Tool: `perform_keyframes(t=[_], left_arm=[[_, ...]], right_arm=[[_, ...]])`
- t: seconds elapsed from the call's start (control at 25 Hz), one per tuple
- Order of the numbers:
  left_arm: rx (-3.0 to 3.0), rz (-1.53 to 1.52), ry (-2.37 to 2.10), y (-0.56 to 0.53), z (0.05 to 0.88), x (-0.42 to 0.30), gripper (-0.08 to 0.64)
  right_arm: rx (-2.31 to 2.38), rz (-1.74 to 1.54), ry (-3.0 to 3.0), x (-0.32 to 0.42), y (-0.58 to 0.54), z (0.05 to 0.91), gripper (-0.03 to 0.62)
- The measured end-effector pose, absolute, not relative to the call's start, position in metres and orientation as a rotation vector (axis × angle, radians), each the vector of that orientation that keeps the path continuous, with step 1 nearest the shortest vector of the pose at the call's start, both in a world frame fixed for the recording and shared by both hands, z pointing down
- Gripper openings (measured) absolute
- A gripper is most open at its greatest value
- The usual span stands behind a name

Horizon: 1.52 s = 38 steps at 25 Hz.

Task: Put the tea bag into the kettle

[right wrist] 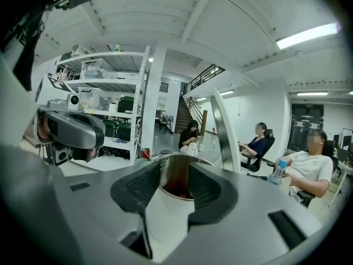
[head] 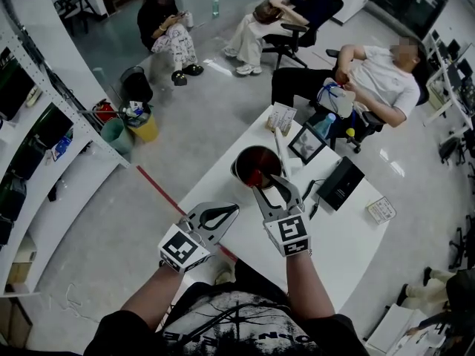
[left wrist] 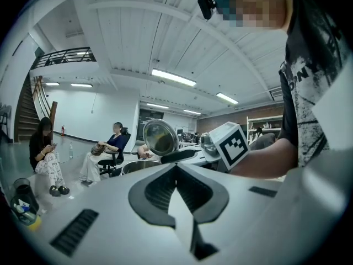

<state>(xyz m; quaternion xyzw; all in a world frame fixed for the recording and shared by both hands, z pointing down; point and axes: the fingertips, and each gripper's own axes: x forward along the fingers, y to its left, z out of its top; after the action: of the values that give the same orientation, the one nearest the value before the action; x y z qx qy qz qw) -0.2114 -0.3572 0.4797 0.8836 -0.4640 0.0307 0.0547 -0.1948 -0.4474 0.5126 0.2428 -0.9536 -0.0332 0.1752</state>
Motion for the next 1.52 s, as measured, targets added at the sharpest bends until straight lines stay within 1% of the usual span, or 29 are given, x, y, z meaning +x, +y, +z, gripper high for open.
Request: perform_keyframes(t=[0.28,0.52,0.72,1.2,1.52], left_arm=[[2.721,0.08,-1.401,-0.353,0.47,-0.21,0.008],[2.747,0.068,-1.381,-0.343,0.463,-0.206,0.008],[2.792,0.063,-1.348,-0.33,0.457,-0.197,0.008],[2.835,0.045,-1.317,-0.295,0.45,-0.188,0.008],[2.836,0.036,-1.316,-0.287,0.448,-0.19,0.008]], right_arm=[[0.7,-0.082,-2.732,-0.184,-0.434,0.501,0.163],[0.714,-0.091,-2.765,-0.173,-0.413,0.486,0.062],[0.727,-0.101,-2.786,-0.162,-0.39,0.476,0.019],[0.798,-0.14,-2.804,-0.135,-0.341,0.464,0.012],[0.825,-0.179,-2.791,-0.123,-0.327,0.461,0.012]])
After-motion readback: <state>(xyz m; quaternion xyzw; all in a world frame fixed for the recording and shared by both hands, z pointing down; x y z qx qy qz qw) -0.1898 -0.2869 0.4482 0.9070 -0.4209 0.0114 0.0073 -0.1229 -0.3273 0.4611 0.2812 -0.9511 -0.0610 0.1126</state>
